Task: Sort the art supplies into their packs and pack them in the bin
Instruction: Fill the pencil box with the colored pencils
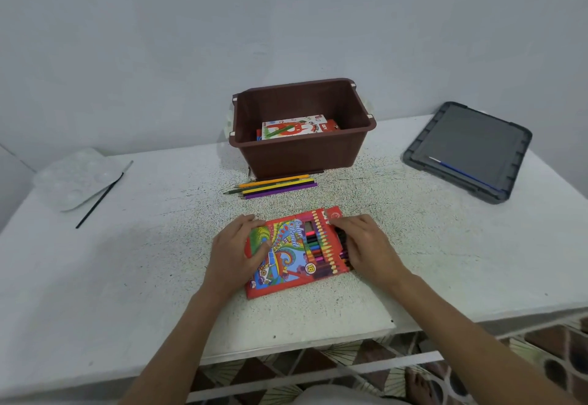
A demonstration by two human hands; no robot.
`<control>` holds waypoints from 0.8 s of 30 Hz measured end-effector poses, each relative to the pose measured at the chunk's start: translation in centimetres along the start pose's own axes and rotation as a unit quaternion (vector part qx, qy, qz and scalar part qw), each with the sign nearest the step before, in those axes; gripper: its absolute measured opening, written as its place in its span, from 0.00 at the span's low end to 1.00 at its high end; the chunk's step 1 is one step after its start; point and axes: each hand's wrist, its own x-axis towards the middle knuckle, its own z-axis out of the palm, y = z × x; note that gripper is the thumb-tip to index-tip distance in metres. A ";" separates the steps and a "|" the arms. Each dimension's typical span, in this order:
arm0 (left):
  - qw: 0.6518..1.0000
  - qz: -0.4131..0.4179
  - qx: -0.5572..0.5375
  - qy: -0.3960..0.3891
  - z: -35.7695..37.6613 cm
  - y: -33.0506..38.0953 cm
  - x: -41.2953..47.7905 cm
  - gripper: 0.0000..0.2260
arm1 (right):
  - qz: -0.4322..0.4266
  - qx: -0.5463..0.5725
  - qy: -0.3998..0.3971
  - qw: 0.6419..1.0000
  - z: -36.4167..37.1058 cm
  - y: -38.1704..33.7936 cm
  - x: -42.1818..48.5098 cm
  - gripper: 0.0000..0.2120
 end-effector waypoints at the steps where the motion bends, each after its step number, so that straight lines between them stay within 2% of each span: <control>1: 1.000 -0.001 -0.001 0.000 0.0 0.0 0.0 0.22 | 0.009 0.014 0.007 1.000 0.1 0.1 -0.2 0.18; 7: 1.000 -0.008 -0.014 0.002 -0.1 0.3 0.2 0.23 | 0.033 0.029 0.047 0.998 0.5 0.7 -0.3 0.18; 9: 1.000 -0.013 -0.022 0.006 -0.2 0.4 0.3 0.23 | 0.020 0.009 0.047 0.999 0.8 0.6 -0.4 0.14; 16: 0.998 -0.028 -0.038 0.034 0.0 0.3 1.5 0.20 | -0.018 -0.018 0.032 0.999 1.0 1.0 -0.5 0.17; 20: 0.997 -0.037 -0.005 0.060 -0.5 0.3 3.3 0.21 | -0.010 -0.016 0.035 0.999 1.0 1.0 -0.5 0.18; 24: 0.993 -0.006 0.115 0.016 -1.2 0.4 5.3 0.19 | 0.000 -0.018 0.039 0.999 0.9 0.8 -0.5 0.19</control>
